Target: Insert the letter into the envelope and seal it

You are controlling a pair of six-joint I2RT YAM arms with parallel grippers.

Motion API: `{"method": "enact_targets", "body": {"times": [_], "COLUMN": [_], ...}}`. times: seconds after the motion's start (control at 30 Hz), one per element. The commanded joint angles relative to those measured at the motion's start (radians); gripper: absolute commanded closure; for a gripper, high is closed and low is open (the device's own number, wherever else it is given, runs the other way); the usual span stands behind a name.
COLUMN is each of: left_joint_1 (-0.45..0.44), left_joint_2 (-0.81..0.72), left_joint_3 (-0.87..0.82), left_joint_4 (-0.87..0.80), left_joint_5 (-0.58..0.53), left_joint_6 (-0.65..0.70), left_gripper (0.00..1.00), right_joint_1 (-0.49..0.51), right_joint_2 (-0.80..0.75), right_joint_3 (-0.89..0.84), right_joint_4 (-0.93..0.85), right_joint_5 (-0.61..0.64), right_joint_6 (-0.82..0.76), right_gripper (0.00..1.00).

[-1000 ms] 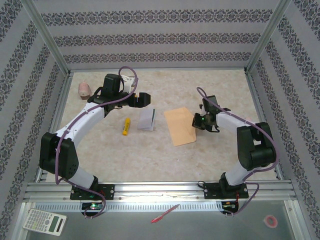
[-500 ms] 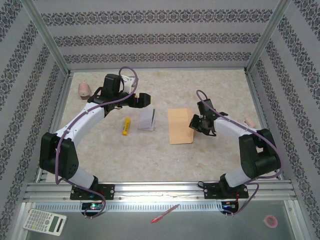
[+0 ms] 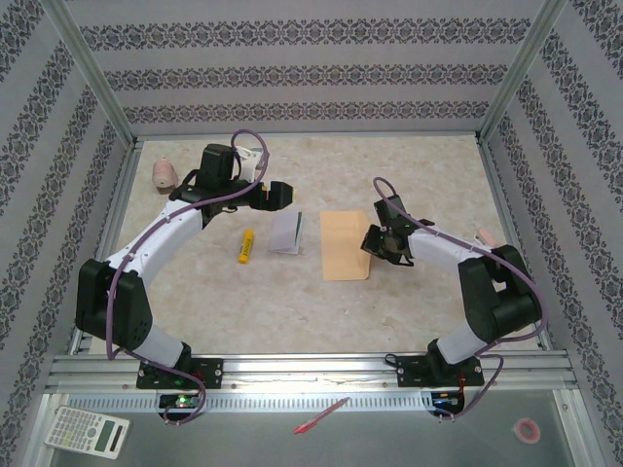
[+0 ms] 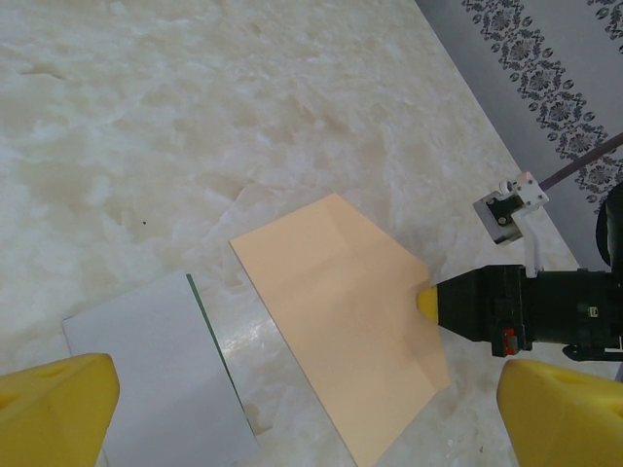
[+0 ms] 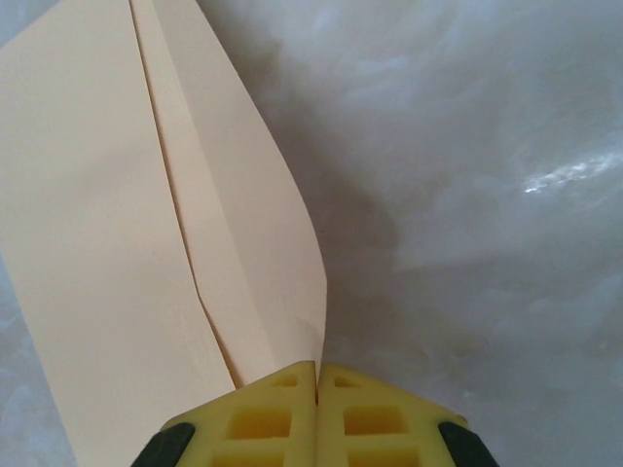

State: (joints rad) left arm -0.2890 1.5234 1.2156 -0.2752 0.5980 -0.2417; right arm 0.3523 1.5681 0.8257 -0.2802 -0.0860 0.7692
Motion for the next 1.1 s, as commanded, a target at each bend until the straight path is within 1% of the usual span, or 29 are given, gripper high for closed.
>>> {"method": "enact_targets", "body": {"times": [0.0,0.3,0.5,0.63,0.87,0.97,1.07], "left_joint_1": [-0.007,-0.007,-0.008,-0.008,-0.007,-0.004,0.009], "left_joint_2": [-0.026,-0.019,-0.020,-0.022,-0.025,-0.026,-0.028], "left_joint_3": [-0.009,-0.005,-0.004,-0.002,-0.001,0.002,0.002], "left_joint_4": [-0.020,-0.018,-0.022,-0.022,-0.033,-0.046,-0.056], "left_joint_5": [-0.004,0.001,-0.003,-0.003,-0.022,-0.051,-0.096], "left_joint_6": [0.024,0.019,0.019,0.018,0.012,0.005,-0.027], "left_gripper": [0.00,0.00,0.00,0.00,0.00,0.00,0.00], "right_joint_1": [0.016,0.036,0.040,0.041,0.037,0.029,0.025], "right_joint_2": [0.017,0.017,-0.004,-0.033,-0.107,-0.149,-0.174], "right_joint_3": [0.026,0.020,0.017,0.016,0.037,0.061,0.113], "right_joint_4": [0.007,0.004,-0.010,-0.029,-0.086,-0.101,-0.099], "right_joint_5": [0.018,0.041,0.064,0.085,0.135,0.127,0.076], "right_joint_6": [0.025,0.057,0.074,0.074,0.049,0.027,-0.006], "right_gripper": [0.96,0.94,0.88,0.78,0.51,0.44,0.40]}}
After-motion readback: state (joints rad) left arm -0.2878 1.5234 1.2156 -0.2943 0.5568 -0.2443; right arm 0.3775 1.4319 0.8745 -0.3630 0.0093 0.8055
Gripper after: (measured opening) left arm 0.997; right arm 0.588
